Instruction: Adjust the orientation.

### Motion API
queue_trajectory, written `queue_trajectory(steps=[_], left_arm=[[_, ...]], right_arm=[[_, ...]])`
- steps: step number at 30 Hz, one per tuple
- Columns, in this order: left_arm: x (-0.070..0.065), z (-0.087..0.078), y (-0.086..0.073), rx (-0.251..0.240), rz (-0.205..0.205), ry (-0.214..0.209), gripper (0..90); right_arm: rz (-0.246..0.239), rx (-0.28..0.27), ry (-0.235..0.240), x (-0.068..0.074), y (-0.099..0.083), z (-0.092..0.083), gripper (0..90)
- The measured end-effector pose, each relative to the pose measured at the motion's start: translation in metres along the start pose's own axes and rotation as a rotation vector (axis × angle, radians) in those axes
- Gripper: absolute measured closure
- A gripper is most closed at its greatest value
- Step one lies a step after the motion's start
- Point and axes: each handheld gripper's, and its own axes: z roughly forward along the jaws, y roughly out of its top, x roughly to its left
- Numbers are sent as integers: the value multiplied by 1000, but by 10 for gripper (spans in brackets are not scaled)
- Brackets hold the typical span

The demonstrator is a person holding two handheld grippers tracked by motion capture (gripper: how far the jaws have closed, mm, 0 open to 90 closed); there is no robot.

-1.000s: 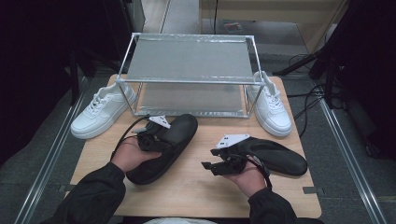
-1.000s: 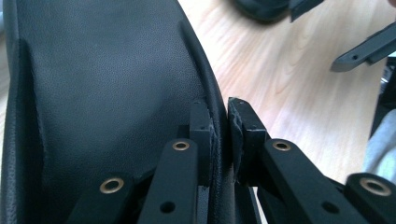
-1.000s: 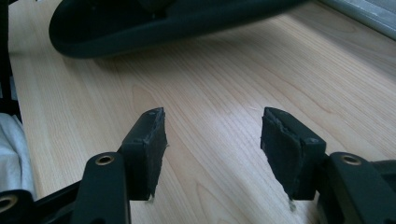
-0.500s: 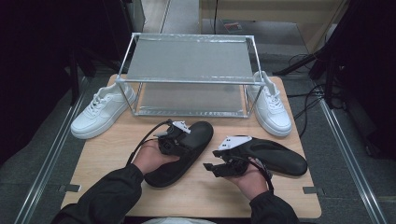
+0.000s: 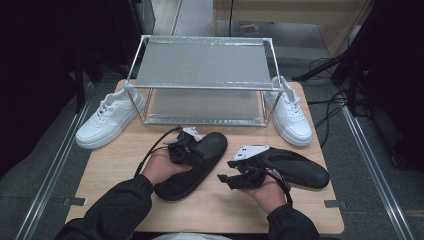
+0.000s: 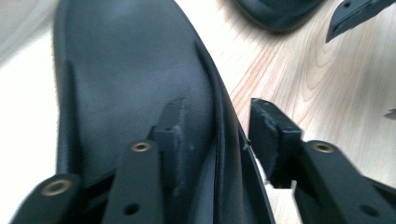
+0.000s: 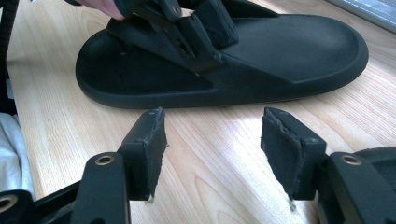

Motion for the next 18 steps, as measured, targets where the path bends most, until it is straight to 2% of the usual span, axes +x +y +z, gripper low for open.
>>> queue_trajectory(steps=[4,8,14,16,18], left_arm=[[-3,-14,-1,-25,1,16,472],[-4,-23,-6,-33,-7,26,441],[-9,-45,-17,-69,-19,46,430],[-10,-48,-20,-76,-20,50,430],[-12,-56,-27,-89,-20,67,434]], right_arm=[[4,-4,0,-1,1,0,417],[28,-26,11,-2,3,0,413],[32,-22,41,-3,7,3,484],[32,-26,48,-4,9,5,504],[26,-30,53,-5,11,6,517]])
